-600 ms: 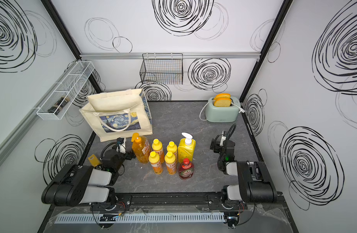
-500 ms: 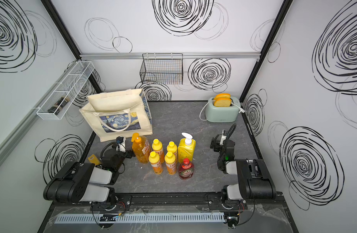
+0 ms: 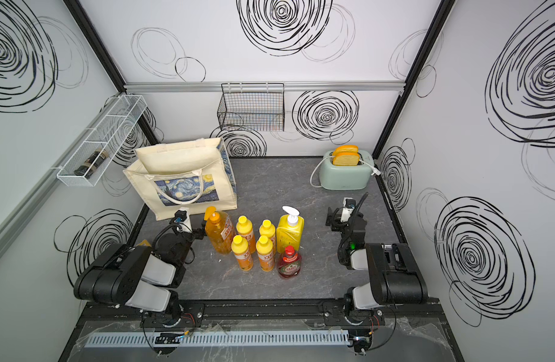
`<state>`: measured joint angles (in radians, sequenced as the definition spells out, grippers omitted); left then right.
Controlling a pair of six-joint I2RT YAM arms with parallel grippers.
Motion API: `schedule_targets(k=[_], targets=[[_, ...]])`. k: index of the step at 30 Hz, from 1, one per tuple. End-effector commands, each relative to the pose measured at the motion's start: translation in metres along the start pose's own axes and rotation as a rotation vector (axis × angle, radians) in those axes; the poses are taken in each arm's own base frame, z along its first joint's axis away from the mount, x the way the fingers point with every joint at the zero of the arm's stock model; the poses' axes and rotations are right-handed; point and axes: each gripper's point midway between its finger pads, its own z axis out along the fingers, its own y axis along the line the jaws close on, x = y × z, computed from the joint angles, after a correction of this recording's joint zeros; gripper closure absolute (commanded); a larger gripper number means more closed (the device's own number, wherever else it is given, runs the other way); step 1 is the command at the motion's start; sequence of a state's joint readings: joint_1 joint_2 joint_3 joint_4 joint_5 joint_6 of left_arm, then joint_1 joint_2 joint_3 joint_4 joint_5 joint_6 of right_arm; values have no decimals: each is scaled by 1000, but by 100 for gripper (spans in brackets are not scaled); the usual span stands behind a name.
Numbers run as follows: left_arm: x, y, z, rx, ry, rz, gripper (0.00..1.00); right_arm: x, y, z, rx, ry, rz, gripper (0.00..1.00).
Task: Pack dish soap into the shopping bag
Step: Move the shopping bag to the center of the board.
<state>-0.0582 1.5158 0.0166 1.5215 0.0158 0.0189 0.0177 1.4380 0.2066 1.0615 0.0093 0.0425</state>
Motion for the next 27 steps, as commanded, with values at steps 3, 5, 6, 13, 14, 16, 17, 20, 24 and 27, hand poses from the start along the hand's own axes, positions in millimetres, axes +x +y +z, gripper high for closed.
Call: schedule_targets(k=[3, 5, 6, 13, 14, 16, 17, 20, 24, 27], targets=[[-69, -4, -32, -55, -294, 49, 4, -47, -5, -5, 30, -65, 25, 2], [-80, -8, -44, -76, -332, 78, 4, -64, -7, -11, 41, -82, 29, 2], [-85, -9, -49, -88, -351, 86, 4, -73, -10, -16, 57, -92, 42, 2], [-116, -1, -45, -187, -291, -15, 4, -104, -18, -43, 85, -78, 304, 3], [-122, 7, -43, -224, -264, -70, 4, -107, -10, -47, 24, -86, 328, 2], [-132, 13, -44, -248, -244, -160, 4, -119, 7, -52, -95, -129, 341, 8], [-137, 14, -45, -241, -245, -215, 4, -129, 19, -54, -174, -144, 338, 14], [-153, 9, -48, -167, -252, -357, 4, -152, 52, -55, -358, -101, 311, 28], [-157, 16, -44, -151, -201, -469, 4, -173, 101, -56, -590, -48, 271, 29], [-176, 23, -38, -117, -207, -522, 4, -185, 143, -53, -666, -20, 205, 26]])
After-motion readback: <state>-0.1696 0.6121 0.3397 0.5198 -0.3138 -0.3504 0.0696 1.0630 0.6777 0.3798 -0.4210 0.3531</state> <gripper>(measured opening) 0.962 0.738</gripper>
